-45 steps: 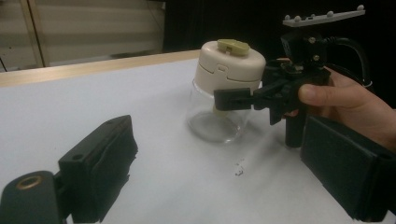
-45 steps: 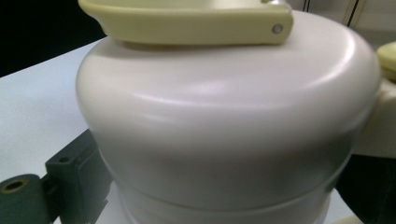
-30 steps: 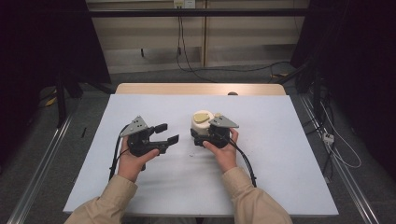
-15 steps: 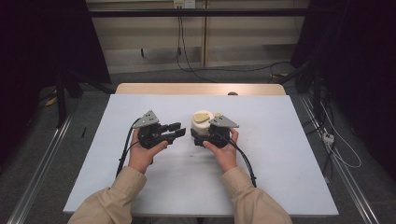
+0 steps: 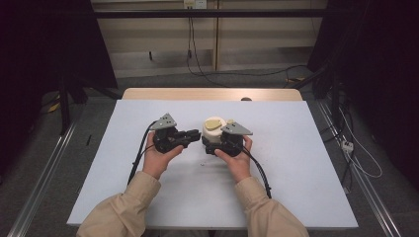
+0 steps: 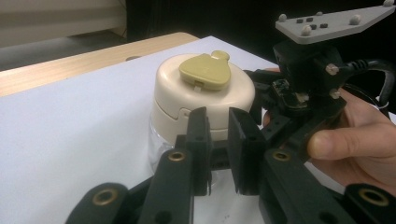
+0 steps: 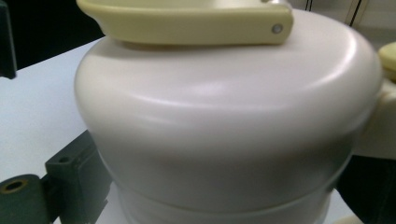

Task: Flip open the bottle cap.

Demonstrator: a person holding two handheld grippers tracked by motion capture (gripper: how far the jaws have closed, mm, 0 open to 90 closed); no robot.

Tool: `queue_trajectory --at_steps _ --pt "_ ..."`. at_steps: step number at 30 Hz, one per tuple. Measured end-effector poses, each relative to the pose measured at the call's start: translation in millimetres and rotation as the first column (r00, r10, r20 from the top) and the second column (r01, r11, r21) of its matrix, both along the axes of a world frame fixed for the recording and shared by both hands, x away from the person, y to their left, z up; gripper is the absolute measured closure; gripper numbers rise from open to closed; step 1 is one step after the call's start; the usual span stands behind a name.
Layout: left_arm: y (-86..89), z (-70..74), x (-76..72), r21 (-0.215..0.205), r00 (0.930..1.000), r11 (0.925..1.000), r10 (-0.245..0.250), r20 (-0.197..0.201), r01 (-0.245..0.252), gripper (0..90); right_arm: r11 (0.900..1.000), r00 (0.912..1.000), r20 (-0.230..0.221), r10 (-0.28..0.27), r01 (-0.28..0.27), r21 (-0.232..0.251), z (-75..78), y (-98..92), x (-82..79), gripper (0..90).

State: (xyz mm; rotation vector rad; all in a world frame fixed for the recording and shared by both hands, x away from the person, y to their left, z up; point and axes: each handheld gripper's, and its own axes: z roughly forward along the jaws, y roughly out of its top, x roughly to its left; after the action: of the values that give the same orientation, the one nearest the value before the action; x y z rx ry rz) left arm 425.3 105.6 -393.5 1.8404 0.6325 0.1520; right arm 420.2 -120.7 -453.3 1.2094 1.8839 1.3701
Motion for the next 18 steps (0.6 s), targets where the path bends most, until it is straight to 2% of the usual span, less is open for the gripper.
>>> queue_trajectory --at_steps 18 --pt "-11.8 -1.8 13.5 0.042 0.9999 0.9991 -0.010 -0.006 0.010 90.0 1.000 1.0000 0.008 0.004 -0.004 0.000 -0.8 -0.3 0.0 5.6"
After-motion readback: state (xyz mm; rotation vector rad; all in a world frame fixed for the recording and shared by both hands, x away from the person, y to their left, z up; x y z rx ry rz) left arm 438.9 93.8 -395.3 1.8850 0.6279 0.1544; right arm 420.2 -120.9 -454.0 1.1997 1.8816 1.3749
